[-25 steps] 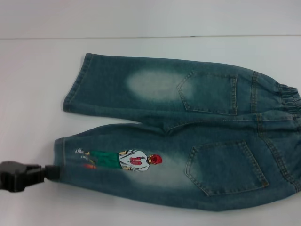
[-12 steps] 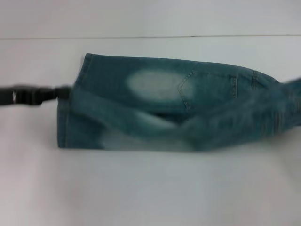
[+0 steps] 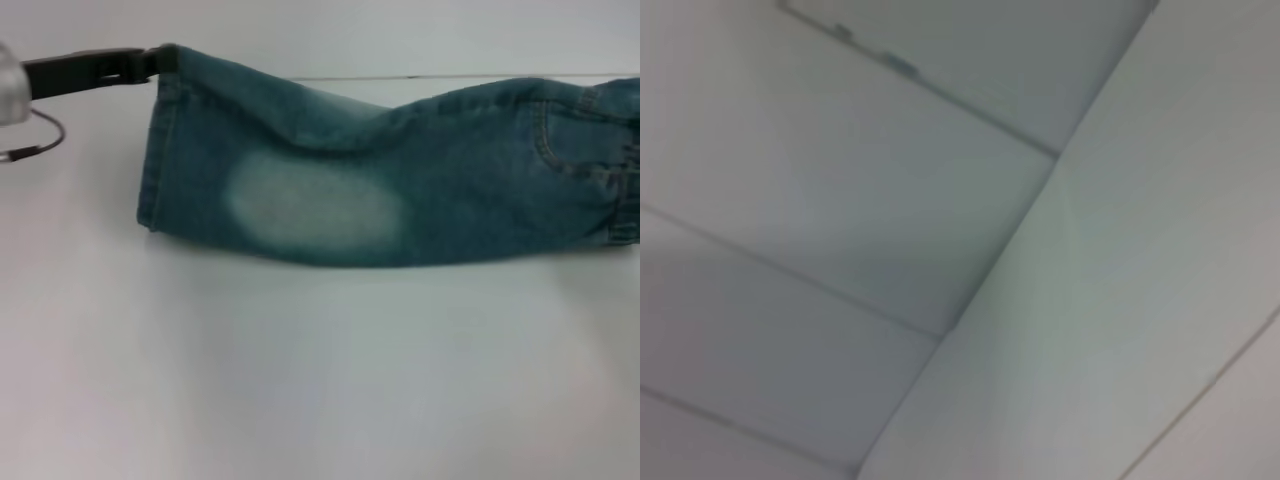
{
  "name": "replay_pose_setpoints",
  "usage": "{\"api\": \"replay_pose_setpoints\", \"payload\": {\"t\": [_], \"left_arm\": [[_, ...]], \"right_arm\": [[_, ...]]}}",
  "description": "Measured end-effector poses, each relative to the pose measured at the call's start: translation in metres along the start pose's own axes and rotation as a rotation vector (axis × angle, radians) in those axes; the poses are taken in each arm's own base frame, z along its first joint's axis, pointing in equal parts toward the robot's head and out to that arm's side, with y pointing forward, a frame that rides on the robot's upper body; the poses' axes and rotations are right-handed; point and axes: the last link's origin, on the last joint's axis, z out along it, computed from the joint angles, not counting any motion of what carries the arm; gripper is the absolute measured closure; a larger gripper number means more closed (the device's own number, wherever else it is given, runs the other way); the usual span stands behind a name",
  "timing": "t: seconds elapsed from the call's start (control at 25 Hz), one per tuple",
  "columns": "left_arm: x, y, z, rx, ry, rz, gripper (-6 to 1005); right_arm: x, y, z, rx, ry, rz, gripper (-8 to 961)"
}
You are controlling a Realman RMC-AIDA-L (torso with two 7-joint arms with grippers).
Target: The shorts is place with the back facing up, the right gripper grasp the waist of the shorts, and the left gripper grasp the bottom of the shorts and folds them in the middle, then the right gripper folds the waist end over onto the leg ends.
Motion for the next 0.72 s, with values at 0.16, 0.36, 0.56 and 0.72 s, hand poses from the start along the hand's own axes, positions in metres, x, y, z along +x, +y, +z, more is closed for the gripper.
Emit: {"api": "replay_pose_setpoints", "payload": {"t": [0.16,0.36,0.56,0.72], "left_arm": [[-0.007,-0.004,0.03,0.1,-0.004,-0.004,963],[-0.021,-0.005,0.056,0.264,0.029,0.037,947],[-0.028,-0.004,0.056,0.273,0.031,0.026,931],[-0.032,-0.006,0.051,0.274,0.028,0.018,861]], "right_arm": [[0.005,0.001,0.027,0.058,-0.051,-0.035,843],[0.013,0.002,0.052,0.142,-0.087,-0.137,821],[0.017,-0.002,0.049,0.155,-0.094,-0.216,799],[0.014,-0.012,0.035,0.171,-0.112,-0.221,613]]}}
